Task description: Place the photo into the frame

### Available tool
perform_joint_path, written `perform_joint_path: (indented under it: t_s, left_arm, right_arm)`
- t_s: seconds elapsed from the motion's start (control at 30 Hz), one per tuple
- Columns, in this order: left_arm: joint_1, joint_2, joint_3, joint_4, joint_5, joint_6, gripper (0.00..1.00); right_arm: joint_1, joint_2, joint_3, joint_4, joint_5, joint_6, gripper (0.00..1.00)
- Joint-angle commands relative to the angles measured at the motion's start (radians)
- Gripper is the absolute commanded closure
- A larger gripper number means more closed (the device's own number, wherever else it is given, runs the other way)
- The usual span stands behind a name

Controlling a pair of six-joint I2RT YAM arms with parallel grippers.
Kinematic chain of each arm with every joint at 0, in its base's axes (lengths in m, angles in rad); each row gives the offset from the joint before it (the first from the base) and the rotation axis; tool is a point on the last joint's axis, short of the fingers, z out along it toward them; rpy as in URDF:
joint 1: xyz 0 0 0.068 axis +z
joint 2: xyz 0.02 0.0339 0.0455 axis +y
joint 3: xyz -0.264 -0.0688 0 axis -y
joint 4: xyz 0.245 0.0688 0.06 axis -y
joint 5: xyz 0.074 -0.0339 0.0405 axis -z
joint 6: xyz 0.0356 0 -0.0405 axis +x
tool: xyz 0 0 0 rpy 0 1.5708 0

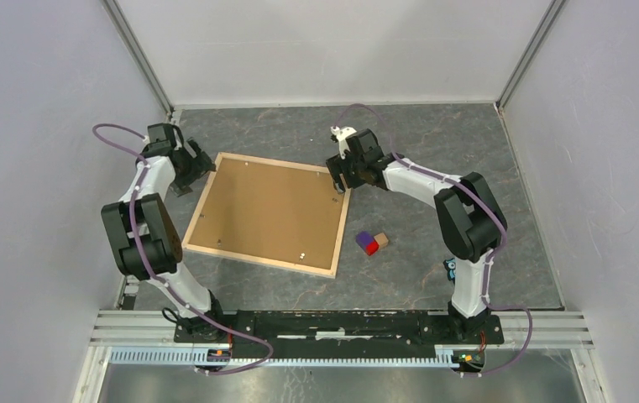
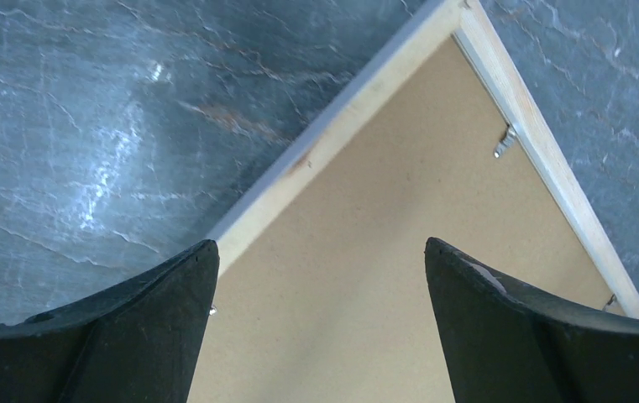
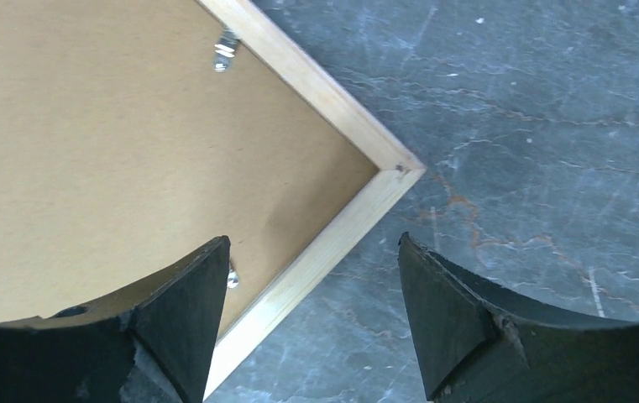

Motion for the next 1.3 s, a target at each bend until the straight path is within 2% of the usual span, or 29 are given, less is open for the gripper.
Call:
perform_joint_path:
  t_s: [0.0,0.1,0.2,0.3,0.33,0.5,0.6,1.07,1.27]
  left_arm:
    - [0.035,0.054,-0.002,0.054,0.054,0.038,0.02]
    - [0.039,0.094,0.018,0.044,0.049,0.047,0.03]
    - [0.027,0.145,0.132,-0.043,0.017,0.089,0.09]
    - [0.011,0.193,0.179,-0.052,-0.018,0.145,0.11]
    - [0.008,0.221,0.186,-0.058,-0.014,0.153,0.12]
    - [0.0,0.266,0.148,-0.036,0.011,0.155,0.29]
    - [-0.008,0.276,0.157,-0.038,0.016,0.143,0.31]
    - [-0.02,0.305,0.168,-0.044,-0.041,0.129,0.56]
    - [-0.026,0.308,0.169,-0.051,-0.064,0.12,0.62]
  right_arm:
    - [0.009,-0.078,-0.059,0.071,-0.14,0.08,0.22]
    - [0.01,-0.091,-0.096,0.086,-0.164,0.105,0.23]
    - [0.01,-0.11,-0.142,0.117,-0.171,0.108,0.23]
    - [0.01,-0.111,-0.154,0.108,-0.165,0.104,0.23]
    - [0.01,-0.114,-0.158,0.102,-0.155,0.105,0.23]
    - [0.011,-0.168,-0.217,0.111,-0.099,0.095,0.23]
    - [0.01,-0.192,-0.243,0.114,-0.063,0.108,0.23]
    - [0.015,-0.122,-0.167,0.059,-0.013,0.202,0.24]
    - [0.035,-0.079,-0.091,-0.014,0.061,0.252,0.27]
